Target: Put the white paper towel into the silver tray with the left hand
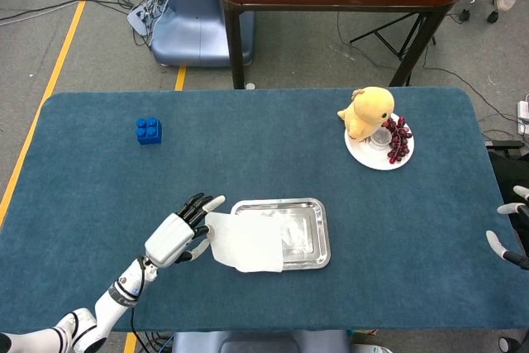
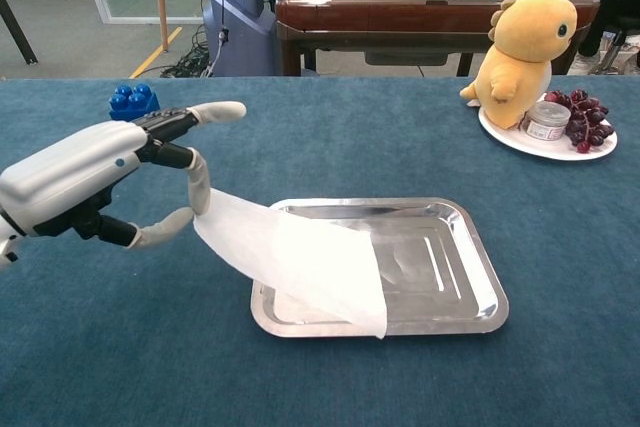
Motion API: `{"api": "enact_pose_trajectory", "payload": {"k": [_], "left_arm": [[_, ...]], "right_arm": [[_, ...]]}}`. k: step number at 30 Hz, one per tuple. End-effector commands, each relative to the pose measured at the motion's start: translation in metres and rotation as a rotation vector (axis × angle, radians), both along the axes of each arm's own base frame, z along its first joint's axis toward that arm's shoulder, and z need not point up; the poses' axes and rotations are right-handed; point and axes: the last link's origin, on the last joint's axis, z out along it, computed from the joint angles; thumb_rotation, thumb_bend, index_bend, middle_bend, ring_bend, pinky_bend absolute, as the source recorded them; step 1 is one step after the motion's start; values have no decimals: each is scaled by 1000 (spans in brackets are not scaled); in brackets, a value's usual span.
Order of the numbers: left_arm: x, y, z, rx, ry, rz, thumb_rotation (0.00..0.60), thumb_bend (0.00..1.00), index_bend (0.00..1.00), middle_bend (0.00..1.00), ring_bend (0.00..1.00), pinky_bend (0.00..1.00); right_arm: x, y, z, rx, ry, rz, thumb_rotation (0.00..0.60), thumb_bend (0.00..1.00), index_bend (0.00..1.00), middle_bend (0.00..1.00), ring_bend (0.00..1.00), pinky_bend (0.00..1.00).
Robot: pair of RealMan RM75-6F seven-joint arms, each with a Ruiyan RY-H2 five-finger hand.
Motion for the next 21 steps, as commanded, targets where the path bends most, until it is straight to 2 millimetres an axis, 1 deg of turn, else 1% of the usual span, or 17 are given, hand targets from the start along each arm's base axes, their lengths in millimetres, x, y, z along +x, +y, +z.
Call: {"api": "enact_pose_trajectory", "payload": {"k": [1,14,21], "left_arm": [[-1,2,0,10,-1,8,600,568,684,43,0,29],[-13,11,-1,69,-17,60,600,568,684,43,0,46],[-17,10,-3,83,-4,66,600,568,685,44,0,48]], "right_arm": [[0,0,0,-1,-1,1,600,254,410,208,121,66],[0,0,0,0,-2,-1,600,254,410,208,121,66],[0,0,1,-1,-2,-3,600,254,410,208,120,66]]}}
